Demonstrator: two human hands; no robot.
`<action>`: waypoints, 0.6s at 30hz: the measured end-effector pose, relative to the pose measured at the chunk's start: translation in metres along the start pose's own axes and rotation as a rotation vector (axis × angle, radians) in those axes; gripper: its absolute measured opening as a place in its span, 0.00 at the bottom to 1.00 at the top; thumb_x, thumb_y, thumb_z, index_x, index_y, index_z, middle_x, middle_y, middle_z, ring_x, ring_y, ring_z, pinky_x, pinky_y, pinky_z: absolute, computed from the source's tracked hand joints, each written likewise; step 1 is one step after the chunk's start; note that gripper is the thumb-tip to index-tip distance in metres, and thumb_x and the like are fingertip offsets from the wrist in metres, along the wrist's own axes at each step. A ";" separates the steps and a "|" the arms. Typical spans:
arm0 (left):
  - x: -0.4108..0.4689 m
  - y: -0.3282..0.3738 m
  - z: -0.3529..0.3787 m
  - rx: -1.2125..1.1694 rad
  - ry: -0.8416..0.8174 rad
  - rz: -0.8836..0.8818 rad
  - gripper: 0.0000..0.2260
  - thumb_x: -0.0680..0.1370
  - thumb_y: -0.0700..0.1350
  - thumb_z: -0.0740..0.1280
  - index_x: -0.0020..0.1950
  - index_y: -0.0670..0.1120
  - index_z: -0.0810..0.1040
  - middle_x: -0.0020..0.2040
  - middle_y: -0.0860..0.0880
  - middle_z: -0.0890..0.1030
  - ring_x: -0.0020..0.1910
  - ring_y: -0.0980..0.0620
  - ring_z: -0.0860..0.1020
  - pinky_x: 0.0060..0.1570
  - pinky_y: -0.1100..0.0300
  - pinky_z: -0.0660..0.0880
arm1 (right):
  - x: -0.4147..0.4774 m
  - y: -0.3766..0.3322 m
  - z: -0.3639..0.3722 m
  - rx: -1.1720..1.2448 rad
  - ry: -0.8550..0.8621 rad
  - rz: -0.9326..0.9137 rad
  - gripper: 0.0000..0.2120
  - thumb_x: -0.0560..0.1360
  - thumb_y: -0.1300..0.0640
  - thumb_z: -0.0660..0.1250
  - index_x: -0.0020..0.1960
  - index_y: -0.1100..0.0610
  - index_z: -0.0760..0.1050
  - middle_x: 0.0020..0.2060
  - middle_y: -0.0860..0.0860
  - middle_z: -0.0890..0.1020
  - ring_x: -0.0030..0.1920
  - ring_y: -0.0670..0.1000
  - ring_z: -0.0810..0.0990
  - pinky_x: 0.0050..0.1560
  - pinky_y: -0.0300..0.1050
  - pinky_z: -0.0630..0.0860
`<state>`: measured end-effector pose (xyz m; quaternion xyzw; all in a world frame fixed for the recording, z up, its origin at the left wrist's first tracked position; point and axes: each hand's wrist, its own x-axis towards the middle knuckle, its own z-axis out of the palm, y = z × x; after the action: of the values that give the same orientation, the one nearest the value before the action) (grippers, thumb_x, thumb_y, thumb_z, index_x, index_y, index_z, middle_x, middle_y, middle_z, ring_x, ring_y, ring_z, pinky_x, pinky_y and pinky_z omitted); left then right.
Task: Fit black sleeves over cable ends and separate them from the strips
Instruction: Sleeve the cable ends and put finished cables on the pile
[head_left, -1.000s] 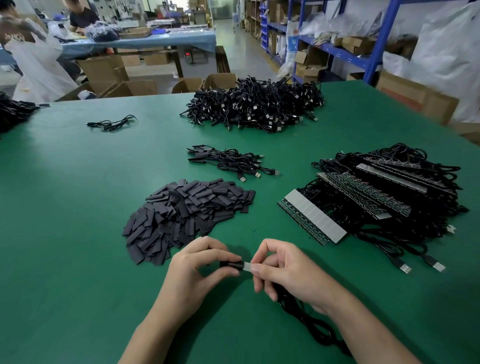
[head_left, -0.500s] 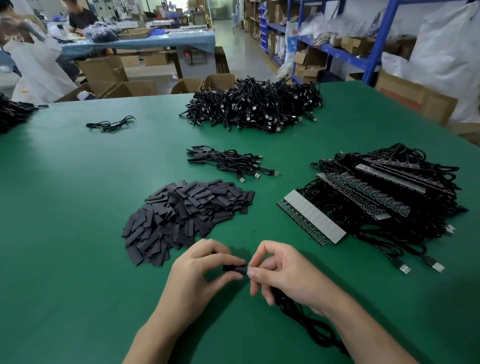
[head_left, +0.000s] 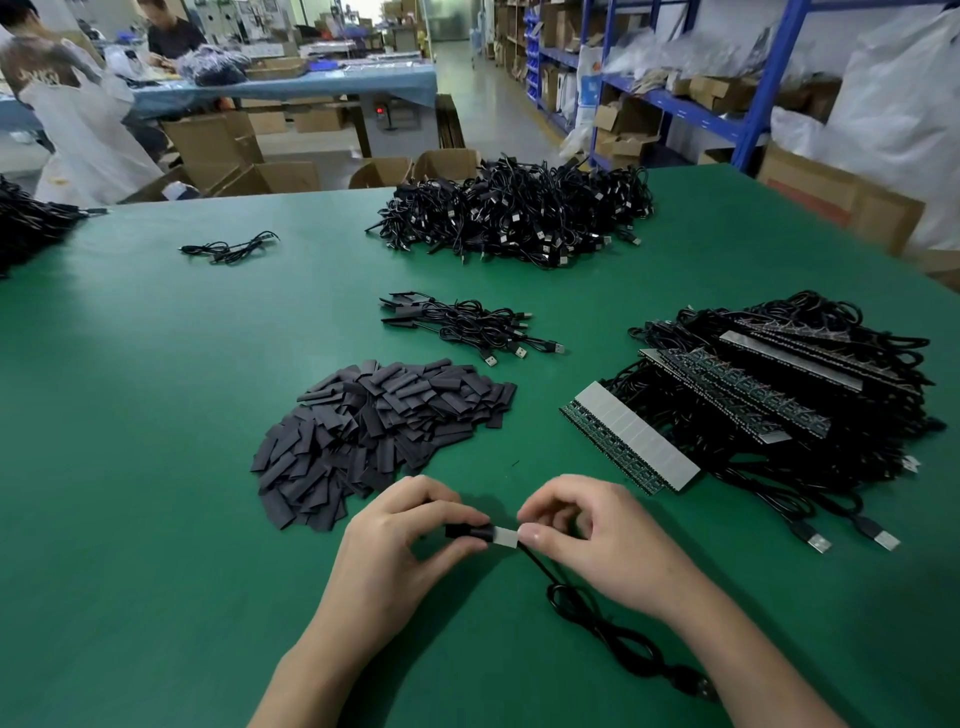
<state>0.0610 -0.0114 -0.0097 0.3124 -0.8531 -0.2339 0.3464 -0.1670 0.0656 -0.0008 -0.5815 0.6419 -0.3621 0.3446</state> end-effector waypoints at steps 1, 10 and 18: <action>0.000 0.000 0.000 0.003 0.000 0.003 0.06 0.73 0.50 0.78 0.49 0.56 0.87 0.46 0.60 0.80 0.47 0.57 0.80 0.45 0.54 0.79 | 0.000 0.000 0.000 -0.065 0.001 -0.013 0.03 0.74 0.48 0.75 0.44 0.46 0.83 0.39 0.41 0.81 0.36 0.40 0.75 0.39 0.33 0.72; 0.000 -0.002 0.002 0.030 -0.006 0.014 0.06 0.73 0.51 0.78 0.50 0.56 0.87 0.46 0.61 0.79 0.45 0.59 0.79 0.43 0.58 0.77 | -0.005 -0.011 0.004 -0.049 -0.121 0.024 0.09 0.79 0.50 0.69 0.40 0.47 0.80 0.35 0.43 0.86 0.40 0.41 0.83 0.48 0.39 0.77; 0.000 0.000 0.004 -0.012 -0.034 0.017 0.07 0.72 0.55 0.78 0.49 0.57 0.87 0.46 0.62 0.79 0.46 0.60 0.79 0.44 0.59 0.78 | -0.006 -0.012 0.009 -0.026 -0.129 -0.002 0.07 0.78 0.50 0.69 0.42 0.48 0.81 0.34 0.45 0.84 0.37 0.40 0.81 0.44 0.34 0.75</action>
<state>0.0579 -0.0107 -0.0117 0.2988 -0.8601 -0.2414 0.3357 -0.1529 0.0699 0.0049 -0.6086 0.6224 -0.3159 0.3775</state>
